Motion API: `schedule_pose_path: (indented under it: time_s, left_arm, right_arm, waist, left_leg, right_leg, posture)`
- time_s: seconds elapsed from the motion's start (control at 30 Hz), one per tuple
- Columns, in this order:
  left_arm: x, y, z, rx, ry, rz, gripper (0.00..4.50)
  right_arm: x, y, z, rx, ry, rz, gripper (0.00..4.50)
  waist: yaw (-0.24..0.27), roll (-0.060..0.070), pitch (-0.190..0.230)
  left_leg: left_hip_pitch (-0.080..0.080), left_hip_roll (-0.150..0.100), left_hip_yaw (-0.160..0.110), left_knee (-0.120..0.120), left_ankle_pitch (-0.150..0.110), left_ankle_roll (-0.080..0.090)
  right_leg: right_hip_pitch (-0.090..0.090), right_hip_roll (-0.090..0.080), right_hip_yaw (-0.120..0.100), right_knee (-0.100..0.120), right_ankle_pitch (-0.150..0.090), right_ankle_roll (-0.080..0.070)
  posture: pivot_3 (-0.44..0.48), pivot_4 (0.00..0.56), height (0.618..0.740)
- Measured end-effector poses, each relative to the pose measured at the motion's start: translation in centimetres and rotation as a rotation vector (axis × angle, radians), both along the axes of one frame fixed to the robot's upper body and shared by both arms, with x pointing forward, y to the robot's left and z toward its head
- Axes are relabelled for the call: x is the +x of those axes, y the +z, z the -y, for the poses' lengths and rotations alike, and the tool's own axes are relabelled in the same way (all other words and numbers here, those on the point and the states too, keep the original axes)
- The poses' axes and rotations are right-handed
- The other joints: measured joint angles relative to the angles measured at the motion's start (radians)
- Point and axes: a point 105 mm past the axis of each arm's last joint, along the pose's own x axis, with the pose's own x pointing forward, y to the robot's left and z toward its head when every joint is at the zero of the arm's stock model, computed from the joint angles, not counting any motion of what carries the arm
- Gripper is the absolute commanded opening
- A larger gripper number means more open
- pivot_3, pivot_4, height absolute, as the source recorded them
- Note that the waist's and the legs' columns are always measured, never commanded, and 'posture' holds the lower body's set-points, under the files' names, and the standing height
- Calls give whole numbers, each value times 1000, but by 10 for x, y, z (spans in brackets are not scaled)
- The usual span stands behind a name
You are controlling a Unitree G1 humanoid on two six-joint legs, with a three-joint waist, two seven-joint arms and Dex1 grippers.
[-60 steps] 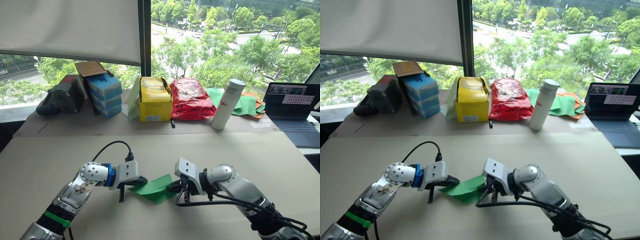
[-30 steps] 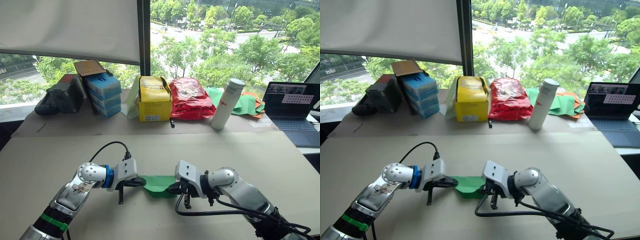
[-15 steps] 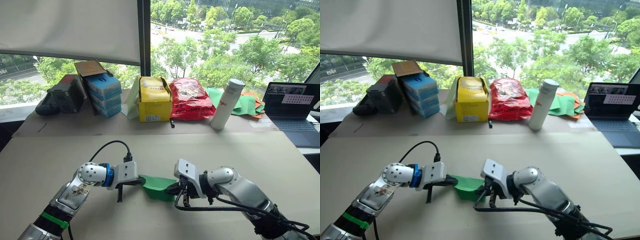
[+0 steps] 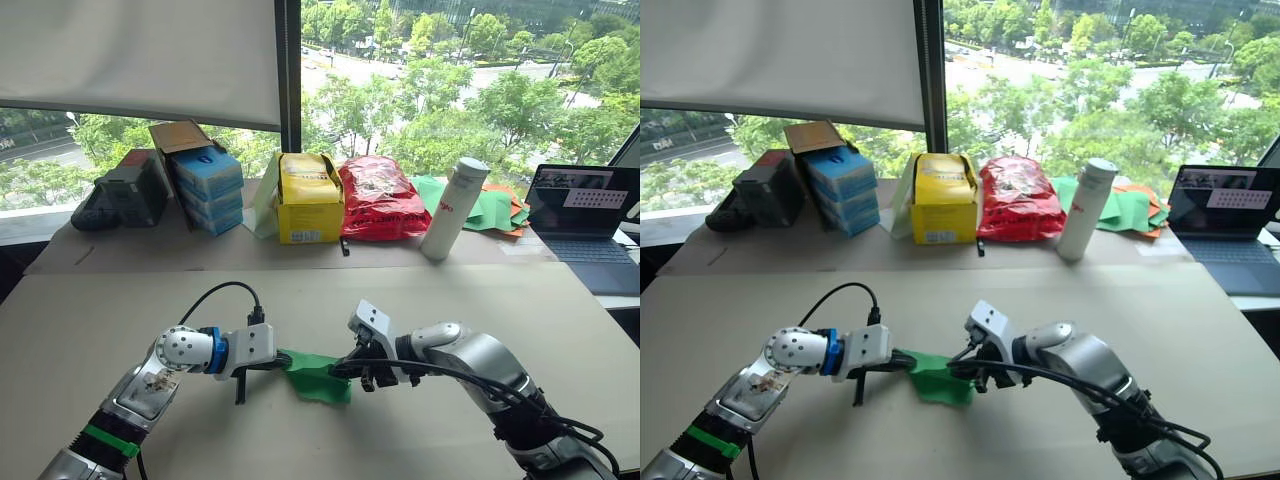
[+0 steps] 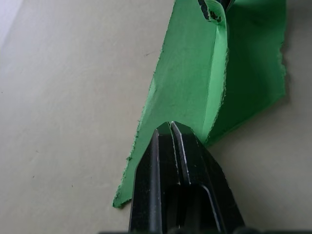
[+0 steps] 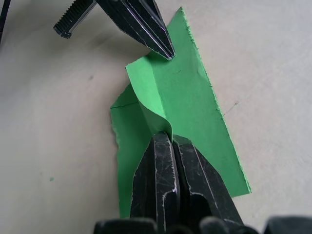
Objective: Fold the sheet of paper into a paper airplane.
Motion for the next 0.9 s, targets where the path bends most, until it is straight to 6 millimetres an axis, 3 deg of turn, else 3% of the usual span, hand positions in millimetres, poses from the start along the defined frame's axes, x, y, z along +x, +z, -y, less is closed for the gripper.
schedule_pose_path:
  time_s: [0.63, 0.77, 0.9]
  left_arm:
    - [1, 4, -3, -42, 36, -60, 0]
    - [7, 27, -2, -134, 64, -104, 0]
    - [-5, 49, 9, -212, 2, -164, 0]
  right_arm:
    - [16, -12, 2, 8, -86, -73, 36]
    - [16, -13, 2, 12, -80, -69, 36]
    - [16, -13, 0, 14, -73, -63, 36]
  waist:
    - [-5, 0, 0]
    - [-10, 0, 0]
    - [-15, 0, 0]
  left_leg:
    - [0, 0, 0, -1, 0, 0]
    - [0, 0, 0, 0, 0, 0]
    - [0, 0, 0, -1, 0, 0]
  right_leg:
    - [0, 0, 0, 0, 0, 0]
    - [0, 1, 0, 0, 0, 0]
    - [0, 1, 0, 0, 0, 0]
  posture:
    - [0, 150, 740]
    - [0, 150, 740]
    - [0, 150, 740]
